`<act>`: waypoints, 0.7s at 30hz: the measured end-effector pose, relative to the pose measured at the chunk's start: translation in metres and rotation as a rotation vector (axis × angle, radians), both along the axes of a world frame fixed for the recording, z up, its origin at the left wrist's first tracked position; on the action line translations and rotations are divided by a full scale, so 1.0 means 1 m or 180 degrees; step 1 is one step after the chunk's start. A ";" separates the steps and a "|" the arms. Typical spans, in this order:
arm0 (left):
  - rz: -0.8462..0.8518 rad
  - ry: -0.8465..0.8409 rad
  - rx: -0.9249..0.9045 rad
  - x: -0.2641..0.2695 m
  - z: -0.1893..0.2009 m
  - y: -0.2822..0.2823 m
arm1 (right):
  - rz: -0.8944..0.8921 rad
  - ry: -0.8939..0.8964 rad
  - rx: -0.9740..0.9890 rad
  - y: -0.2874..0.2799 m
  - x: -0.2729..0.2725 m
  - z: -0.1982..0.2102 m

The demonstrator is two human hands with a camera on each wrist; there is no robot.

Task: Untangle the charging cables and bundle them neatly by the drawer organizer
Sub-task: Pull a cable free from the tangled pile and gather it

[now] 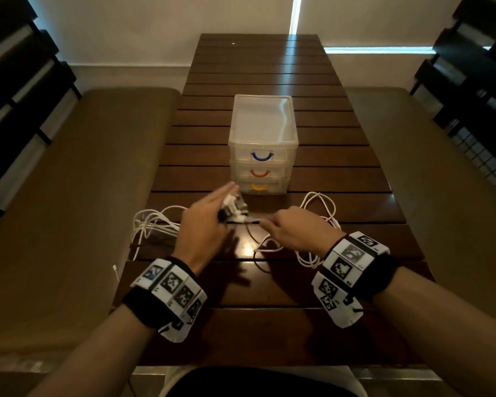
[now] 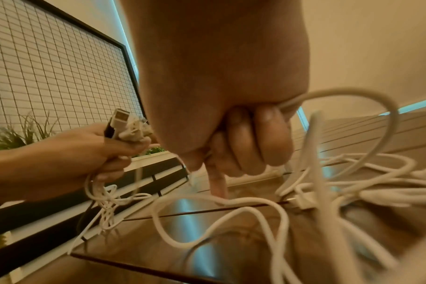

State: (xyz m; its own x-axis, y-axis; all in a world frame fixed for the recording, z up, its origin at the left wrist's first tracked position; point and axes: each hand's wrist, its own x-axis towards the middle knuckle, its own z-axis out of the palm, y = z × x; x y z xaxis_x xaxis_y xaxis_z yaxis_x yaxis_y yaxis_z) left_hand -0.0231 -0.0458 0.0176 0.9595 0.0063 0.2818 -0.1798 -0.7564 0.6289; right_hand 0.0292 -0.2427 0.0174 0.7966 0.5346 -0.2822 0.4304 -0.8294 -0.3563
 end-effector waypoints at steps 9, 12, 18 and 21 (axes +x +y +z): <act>-0.0394 0.0700 0.0144 -0.007 -0.013 -0.007 | 0.0195 -0.0166 0.0437 0.018 -0.008 -0.001; -0.0064 0.0602 0.0067 -0.004 -0.007 -0.001 | 0.0153 -0.0216 0.0492 0.008 -0.005 -0.001; 0.1256 0.0407 -0.0471 0.010 0.001 0.034 | -0.0034 -0.0562 0.0800 -0.009 0.004 0.006; 0.1448 0.0476 -0.0486 0.009 0.003 0.037 | -0.0226 -0.0478 0.0730 -0.015 0.008 0.004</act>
State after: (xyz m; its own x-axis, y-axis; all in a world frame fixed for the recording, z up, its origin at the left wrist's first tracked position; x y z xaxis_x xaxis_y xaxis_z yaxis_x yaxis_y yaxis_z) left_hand -0.0142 -0.0091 0.0208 0.8798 0.4637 0.1047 0.2473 -0.6345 0.7323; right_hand 0.0376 -0.2573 0.0211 0.8580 0.5123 -0.0362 0.4364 -0.7643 -0.4747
